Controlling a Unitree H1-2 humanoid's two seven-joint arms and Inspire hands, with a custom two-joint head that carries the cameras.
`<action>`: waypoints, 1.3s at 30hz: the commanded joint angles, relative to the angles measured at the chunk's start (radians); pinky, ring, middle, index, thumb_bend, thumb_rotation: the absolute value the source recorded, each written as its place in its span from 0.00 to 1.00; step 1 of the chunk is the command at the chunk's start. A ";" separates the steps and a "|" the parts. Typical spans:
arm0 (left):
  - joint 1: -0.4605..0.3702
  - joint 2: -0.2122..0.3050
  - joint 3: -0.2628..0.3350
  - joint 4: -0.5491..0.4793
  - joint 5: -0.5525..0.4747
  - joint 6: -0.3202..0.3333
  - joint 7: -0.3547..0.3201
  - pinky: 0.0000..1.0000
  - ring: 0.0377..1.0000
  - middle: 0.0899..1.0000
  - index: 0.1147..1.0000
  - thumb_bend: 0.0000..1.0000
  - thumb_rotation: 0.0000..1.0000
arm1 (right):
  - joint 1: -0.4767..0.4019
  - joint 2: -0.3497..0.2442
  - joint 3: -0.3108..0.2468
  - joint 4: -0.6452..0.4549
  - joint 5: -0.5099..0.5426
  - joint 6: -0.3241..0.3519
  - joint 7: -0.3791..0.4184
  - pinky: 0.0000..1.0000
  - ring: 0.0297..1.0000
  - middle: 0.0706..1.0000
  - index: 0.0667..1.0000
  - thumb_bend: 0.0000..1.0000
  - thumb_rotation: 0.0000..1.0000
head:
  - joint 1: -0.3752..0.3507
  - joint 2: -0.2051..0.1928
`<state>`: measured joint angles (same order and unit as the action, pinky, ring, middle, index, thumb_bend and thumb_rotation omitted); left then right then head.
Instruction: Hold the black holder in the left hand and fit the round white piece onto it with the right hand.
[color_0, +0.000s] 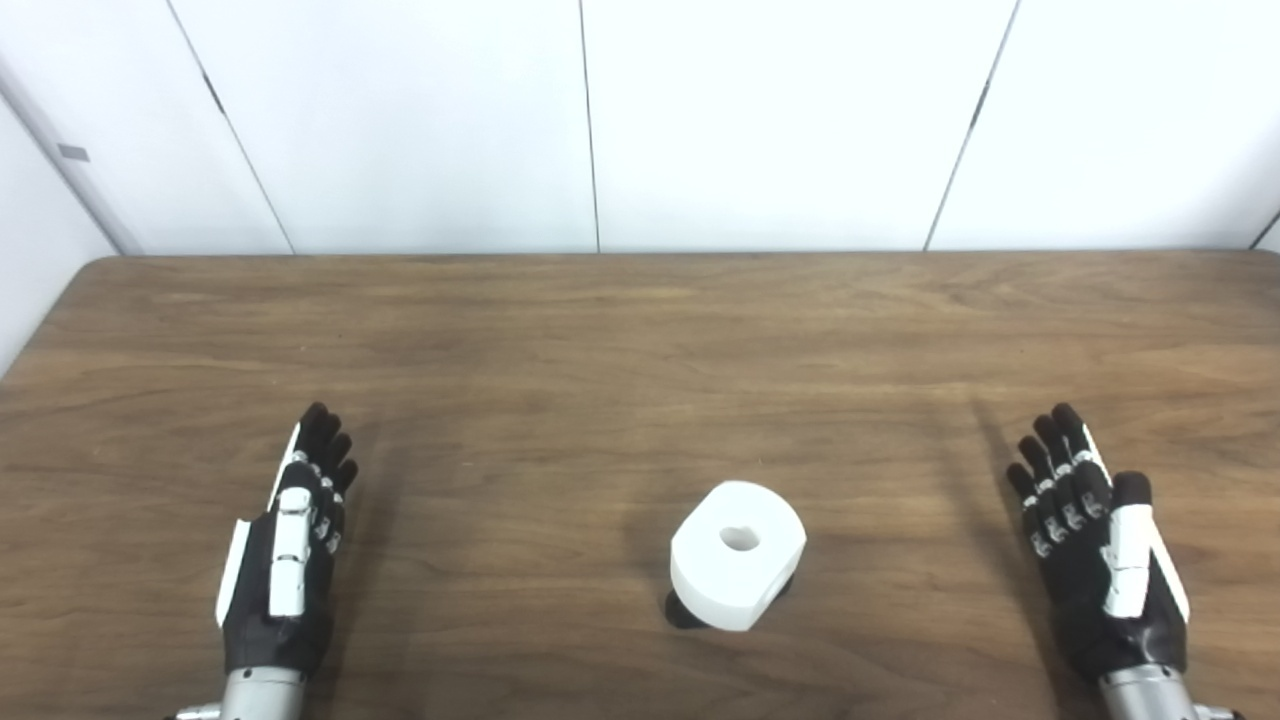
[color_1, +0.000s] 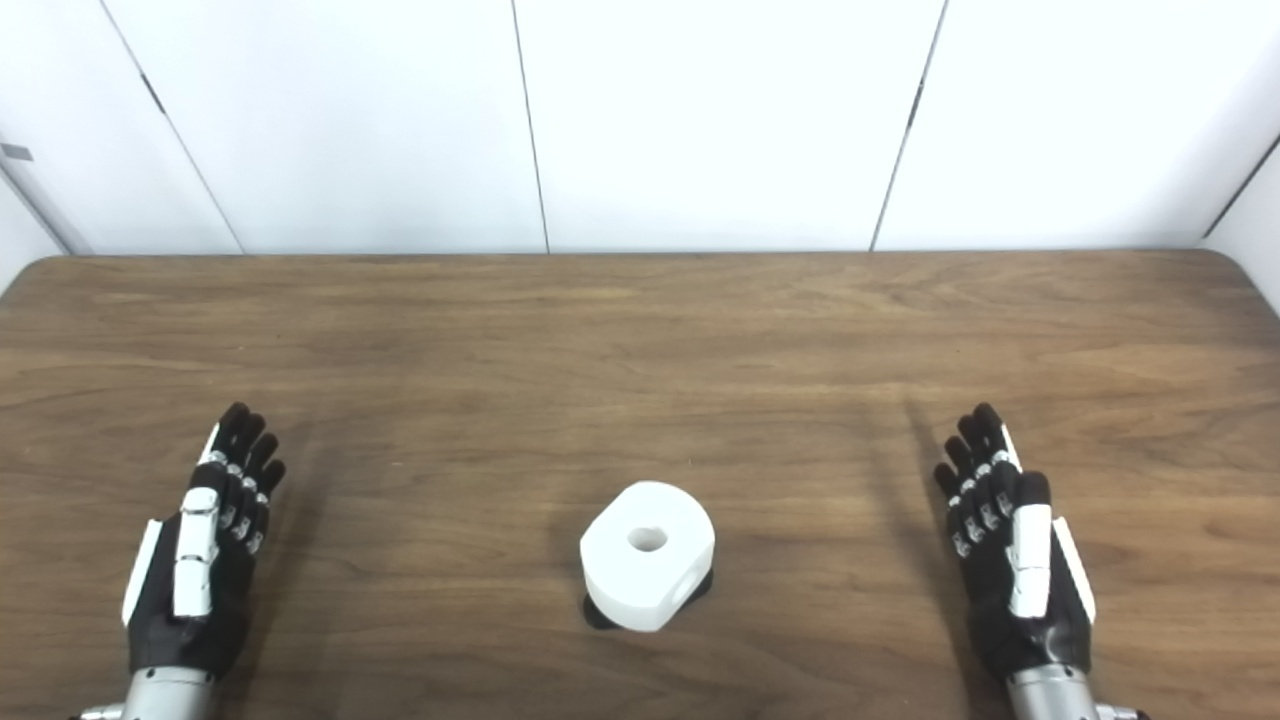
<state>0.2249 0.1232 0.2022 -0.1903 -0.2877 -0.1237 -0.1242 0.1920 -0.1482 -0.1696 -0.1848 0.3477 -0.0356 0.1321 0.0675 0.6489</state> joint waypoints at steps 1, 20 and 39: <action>0.030 -0.014 -0.004 -0.013 -0.013 -0.002 0.004 1.00 1.00 1.00 1.00 0.46 0.92 | 0.026 0.022 -0.005 0.043 -0.013 -0.024 -0.011 1.00 1.00 1.00 0.99 0.55 0.96 | 0.001 0.001; 0.030 -0.012 -0.004 -0.035 -0.021 0.021 0.004 1.00 1.00 1.00 1.00 0.46 0.89 | 0.024 0.013 -0.007 0.029 0.011 0.007 -0.010 1.00 1.00 1.00 0.99 0.57 0.96 | -0.003 0.021; 0.025 -0.005 0.001 -0.033 -0.035 0.031 0.000 1.00 1.00 1.00 1.00 0.45 0.89 | 0.021 0.018 0.002 0.032 -0.003 0.010 -0.015 1.00 1.00 1.00 0.98 0.58 0.97 | -0.032 0.027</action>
<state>0.2324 0.1224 0.2008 -0.2066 -0.3014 -0.0868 -0.1248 0.1890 -0.1503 -0.1704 -0.1818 0.3443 -0.0322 0.1204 0.0337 0.6750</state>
